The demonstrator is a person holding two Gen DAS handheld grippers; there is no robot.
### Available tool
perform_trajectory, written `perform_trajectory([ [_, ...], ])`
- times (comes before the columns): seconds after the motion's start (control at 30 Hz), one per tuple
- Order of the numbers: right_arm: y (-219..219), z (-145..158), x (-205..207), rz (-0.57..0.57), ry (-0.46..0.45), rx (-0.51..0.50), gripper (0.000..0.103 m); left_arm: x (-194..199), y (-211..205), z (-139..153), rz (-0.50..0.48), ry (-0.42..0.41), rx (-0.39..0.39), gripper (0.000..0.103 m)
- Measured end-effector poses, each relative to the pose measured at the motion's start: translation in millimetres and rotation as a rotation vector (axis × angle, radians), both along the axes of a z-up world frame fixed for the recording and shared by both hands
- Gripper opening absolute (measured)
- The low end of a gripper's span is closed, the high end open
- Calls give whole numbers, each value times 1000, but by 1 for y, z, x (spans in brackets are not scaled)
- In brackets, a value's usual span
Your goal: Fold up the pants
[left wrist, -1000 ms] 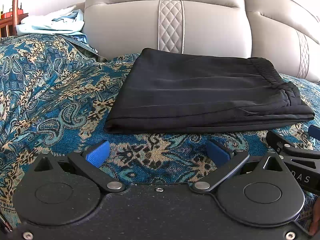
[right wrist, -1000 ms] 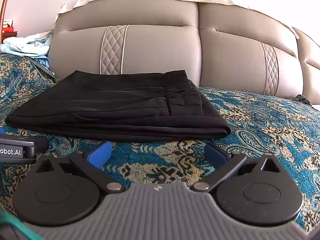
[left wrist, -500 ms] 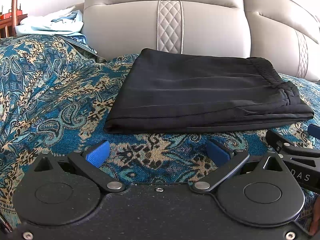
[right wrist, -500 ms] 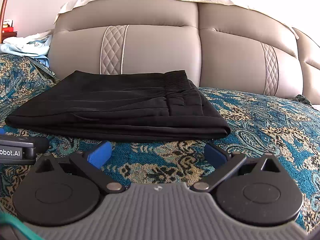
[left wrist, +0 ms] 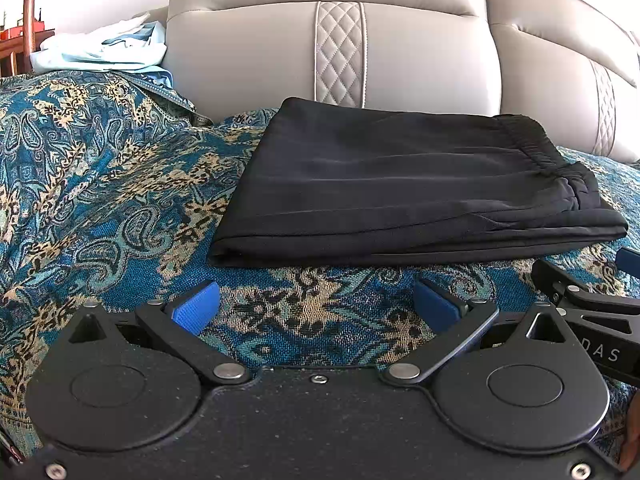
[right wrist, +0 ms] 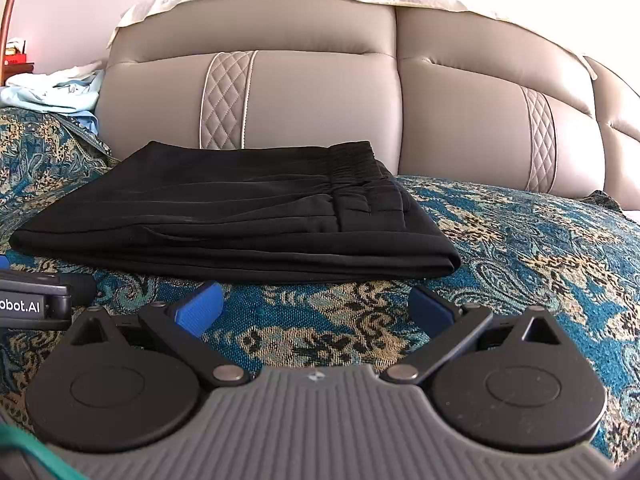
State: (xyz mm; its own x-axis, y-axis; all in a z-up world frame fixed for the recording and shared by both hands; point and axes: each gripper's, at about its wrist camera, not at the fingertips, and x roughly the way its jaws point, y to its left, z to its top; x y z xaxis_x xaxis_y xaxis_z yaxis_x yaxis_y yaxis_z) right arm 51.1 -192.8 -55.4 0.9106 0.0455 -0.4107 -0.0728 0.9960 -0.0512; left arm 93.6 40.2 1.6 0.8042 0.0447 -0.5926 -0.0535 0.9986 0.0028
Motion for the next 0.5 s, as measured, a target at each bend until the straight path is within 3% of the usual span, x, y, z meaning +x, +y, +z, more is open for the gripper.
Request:
perform_trajectory([
  [0.5, 0, 0, -1, 0, -1, -2, 103, 0, 0, 0, -4, -3, 1, 103],
])
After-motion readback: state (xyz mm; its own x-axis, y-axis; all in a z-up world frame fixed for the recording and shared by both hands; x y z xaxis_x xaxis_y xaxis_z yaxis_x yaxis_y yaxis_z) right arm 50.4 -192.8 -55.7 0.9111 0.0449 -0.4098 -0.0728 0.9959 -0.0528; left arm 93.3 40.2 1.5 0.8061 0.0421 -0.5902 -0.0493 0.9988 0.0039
